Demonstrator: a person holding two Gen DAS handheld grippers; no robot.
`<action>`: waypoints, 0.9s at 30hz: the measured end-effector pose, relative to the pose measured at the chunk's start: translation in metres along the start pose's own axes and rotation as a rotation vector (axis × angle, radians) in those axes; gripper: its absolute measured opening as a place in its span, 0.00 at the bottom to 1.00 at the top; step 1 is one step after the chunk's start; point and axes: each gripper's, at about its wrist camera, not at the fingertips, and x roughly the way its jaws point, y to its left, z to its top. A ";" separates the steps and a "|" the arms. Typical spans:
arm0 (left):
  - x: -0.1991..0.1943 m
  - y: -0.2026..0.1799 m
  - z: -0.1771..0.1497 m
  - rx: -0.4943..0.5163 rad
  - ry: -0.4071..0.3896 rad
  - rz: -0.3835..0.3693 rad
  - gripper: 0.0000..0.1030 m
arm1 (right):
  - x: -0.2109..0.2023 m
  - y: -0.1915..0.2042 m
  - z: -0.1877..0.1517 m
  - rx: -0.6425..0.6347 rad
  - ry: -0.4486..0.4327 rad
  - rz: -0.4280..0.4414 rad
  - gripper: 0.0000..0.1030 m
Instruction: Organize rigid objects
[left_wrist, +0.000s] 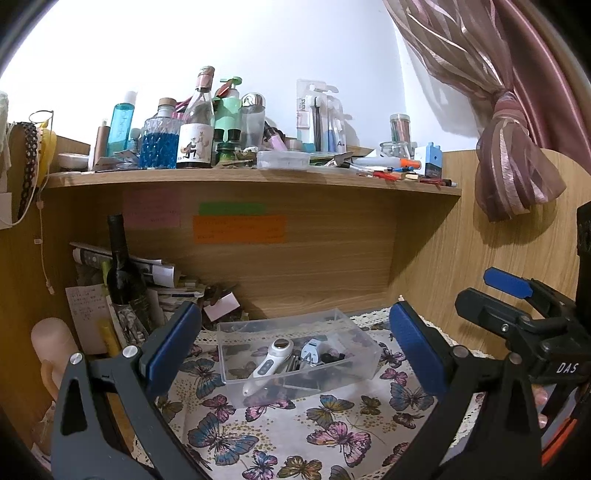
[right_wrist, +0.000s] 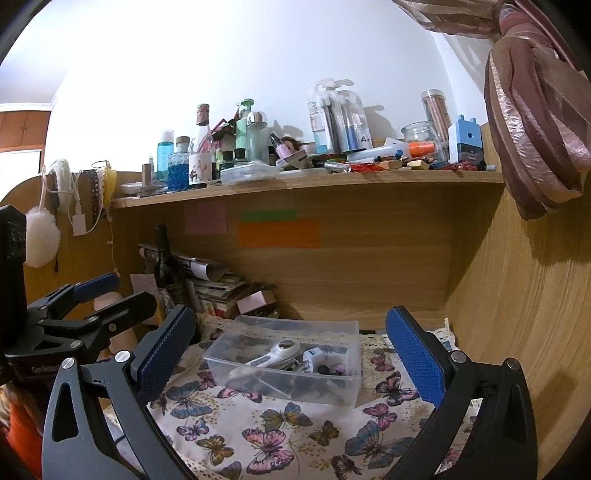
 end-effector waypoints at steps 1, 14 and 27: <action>0.000 0.000 0.000 -0.001 0.000 0.000 1.00 | 0.000 0.000 0.000 -0.001 -0.001 -0.001 1.00; 0.003 -0.001 -0.001 -0.004 0.007 -0.019 1.00 | 0.000 0.001 0.000 0.009 0.005 -0.010 1.00; 0.006 -0.003 -0.001 0.008 -0.005 -0.025 1.00 | 0.004 0.004 -0.001 0.010 0.016 -0.011 1.00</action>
